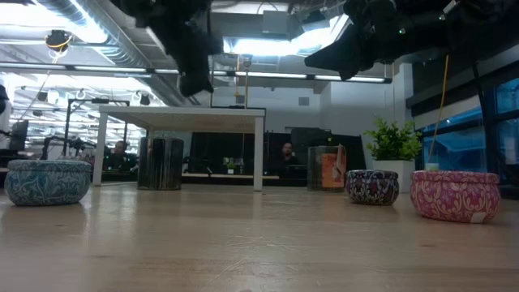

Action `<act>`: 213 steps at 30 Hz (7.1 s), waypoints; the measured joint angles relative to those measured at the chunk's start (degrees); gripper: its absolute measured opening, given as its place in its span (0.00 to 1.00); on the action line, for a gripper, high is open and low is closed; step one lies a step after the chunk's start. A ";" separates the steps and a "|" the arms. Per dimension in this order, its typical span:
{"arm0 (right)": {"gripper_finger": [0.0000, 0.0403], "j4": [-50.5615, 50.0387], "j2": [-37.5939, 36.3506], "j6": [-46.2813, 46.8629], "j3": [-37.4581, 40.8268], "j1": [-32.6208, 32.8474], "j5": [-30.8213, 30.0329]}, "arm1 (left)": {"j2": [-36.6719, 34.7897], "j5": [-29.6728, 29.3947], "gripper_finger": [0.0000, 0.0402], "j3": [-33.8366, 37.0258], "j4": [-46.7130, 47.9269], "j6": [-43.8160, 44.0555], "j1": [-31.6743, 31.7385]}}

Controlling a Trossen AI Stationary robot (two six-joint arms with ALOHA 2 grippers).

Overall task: Pick & Place candle stick holders
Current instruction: Adjust the left gold candle holder to align with the other gold candle holder, then put the gold candle holder on the shelf to align with the other gold candle holders

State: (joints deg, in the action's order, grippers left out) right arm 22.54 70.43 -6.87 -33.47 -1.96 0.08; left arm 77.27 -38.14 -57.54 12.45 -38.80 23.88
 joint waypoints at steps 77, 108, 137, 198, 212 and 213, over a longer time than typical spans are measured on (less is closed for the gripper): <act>0.42 -82.99 -19.23 65.36 -26.43 44.83 8.79 | -16.47 5.59 0.00 15.19 -2.22 37.63 -38.03; 0.42 -79.08 0.67 78.48 -26.34 63.13 -5.59 | -16.47 4.56 0.00 15.19 -1.99 36.10 -38.03; 0.42 -71.69 2.64 99.91 -15.91 77.32 -28.35 | -16.47 4.73 0.00 15.19 -2.03 36.56 -38.03; 0.07 -64.07 -0.67 89.98 -12.95 65.39 -39.54 | -16.50 4.22 0.39 15.17 -9.11 32.78 -38.03; 0.07 -63.66 -2.51 61.53 -22.96 48.27 -31.04 | -13.72 18.04 0.58 15.15 -24.54 37.69 -32.65; 0.07 -63.64 -2.51 59.68 -23.56 47.04 -30.54 | -13.08 18.99 0.58 15.15 -25.75 38.09 -32.34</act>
State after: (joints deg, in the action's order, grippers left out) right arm -41.10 67.92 52.81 -57.03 45.09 -30.46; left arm 64.19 -19.15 -42.39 -13.30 -0.71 -8.46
